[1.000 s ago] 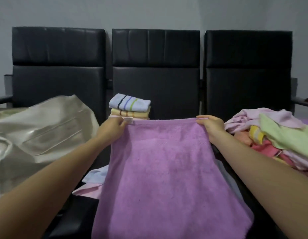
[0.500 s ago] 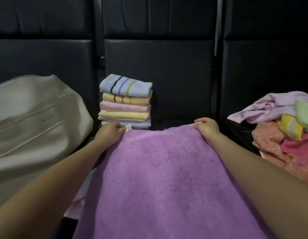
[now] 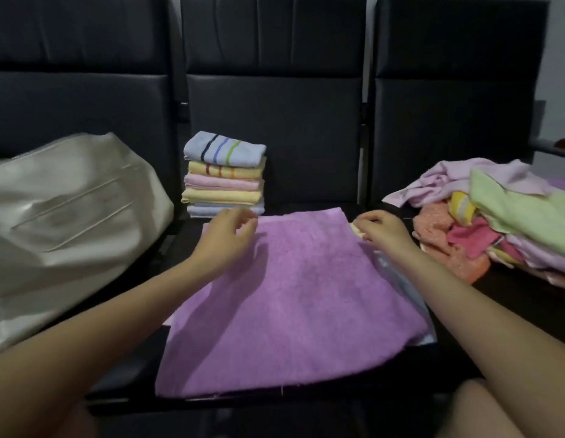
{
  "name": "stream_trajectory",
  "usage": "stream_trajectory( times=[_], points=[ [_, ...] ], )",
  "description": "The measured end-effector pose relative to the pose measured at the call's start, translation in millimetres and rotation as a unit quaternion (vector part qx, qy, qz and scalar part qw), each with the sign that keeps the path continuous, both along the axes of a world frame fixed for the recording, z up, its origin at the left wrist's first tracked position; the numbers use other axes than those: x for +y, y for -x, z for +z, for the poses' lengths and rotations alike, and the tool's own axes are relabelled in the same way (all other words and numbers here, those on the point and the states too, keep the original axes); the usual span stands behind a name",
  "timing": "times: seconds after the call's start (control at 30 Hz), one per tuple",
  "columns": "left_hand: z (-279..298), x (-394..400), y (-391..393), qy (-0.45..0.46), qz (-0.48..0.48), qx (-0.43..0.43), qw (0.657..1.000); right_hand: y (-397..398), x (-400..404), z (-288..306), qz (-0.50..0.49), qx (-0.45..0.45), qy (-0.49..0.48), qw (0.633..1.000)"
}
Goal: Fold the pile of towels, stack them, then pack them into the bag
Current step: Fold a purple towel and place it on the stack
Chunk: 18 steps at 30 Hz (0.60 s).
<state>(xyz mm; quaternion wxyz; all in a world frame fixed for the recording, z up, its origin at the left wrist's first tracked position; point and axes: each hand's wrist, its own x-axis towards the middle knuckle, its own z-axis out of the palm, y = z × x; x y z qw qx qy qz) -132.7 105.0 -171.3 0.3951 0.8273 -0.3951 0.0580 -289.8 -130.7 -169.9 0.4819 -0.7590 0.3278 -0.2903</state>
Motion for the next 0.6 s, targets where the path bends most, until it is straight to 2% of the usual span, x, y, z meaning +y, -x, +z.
stream_trajectory(
  times=[0.07,0.13,0.2,0.3,0.4,0.5,0.6],
  points=[
    [-6.5,14.3,32.6,-0.060,-0.067,-0.068,0.994,24.7,10.0,1.8,0.033,0.077,-0.030,0.996],
    [-10.4,22.8,59.8,-0.076,-0.120,-0.089,0.986,42.3,16.5,2.3,0.062,0.156,-0.049,0.985],
    [-17.1,28.4,85.5,-0.090,-0.168,-0.094,0.977,55.7,23.4,1.4,0.080,0.243,-0.003,0.967],
    [-40.7,40.5,114.1,-0.163,-0.238,-0.128,0.949,76.6,35.3,2.9,0.080,0.352,0.077,0.929],
    [-64.3,48.4,122.2,-0.186,-0.252,-0.205,0.927,94.7,36.7,6.3,0.080,0.342,0.068,0.934],
    [-72.0,49.9,119.9,-0.183,-0.237,-0.233,0.925,107.6,35.0,3.4,0.111,0.220,-0.023,0.969],
    [-77.7,50.6,118.7,-0.200,-0.227,-0.280,0.911,120.8,35.0,2.8,0.166,0.165,-0.063,0.970]
  ],
)
